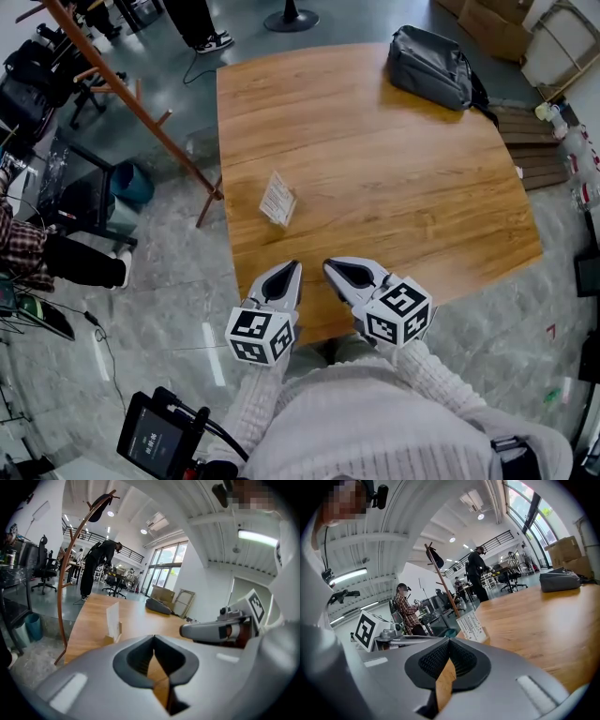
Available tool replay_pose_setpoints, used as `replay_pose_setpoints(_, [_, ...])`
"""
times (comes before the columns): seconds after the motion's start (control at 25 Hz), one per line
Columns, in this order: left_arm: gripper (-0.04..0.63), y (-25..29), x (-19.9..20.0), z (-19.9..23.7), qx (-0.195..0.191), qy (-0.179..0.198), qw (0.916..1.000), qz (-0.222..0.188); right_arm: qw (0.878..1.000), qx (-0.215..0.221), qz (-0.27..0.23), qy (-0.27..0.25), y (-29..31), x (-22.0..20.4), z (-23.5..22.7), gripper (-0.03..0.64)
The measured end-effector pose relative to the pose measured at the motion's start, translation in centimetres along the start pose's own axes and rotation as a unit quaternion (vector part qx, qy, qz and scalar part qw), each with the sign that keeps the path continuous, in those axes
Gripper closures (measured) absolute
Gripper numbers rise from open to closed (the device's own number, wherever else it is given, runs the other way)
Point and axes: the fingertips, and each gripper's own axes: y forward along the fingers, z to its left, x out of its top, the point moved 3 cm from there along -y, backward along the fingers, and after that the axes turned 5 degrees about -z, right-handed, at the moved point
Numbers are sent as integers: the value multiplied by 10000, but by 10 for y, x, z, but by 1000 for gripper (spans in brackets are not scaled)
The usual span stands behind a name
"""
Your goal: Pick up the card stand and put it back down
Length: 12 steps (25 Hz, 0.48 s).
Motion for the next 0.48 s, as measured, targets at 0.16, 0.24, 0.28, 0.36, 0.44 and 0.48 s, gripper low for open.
replay_pose_setpoints(0.16, [587, 7, -3, 18, 178, 44, 9998, 110, 10000, -1, 24, -6, 8, -1, -1, 617])
replay_pose_setpoints(0.24, [586, 13, -3, 28, 260, 91, 9995, 140, 10000, -12, -3, 77, 13, -2, -6, 617])
replay_pose_setpoints(0.28, [586, 16, -3, 33, 267, 107, 9995, 159, 9999, -26, -5, 123, 15, -3, -9, 617])
replay_pose_setpoints(0.36, [586, 22, -2, 40, 217, 133, 9995, 209, 9998, -37, 5, 214, 20, -7, -13, 617])
replay_pose_setpoints(0.44, [586, 29, -2, 47, 146, 164, 9994, 270, 9996, -29, 10, 295, 24, -10, -17, 617])
replay_pose_setpoints(0.48, [586, 32, -2, 51, 142, 190, 9993, 298, 9994, -27, 14, 338, 26, -12, -19, 617])
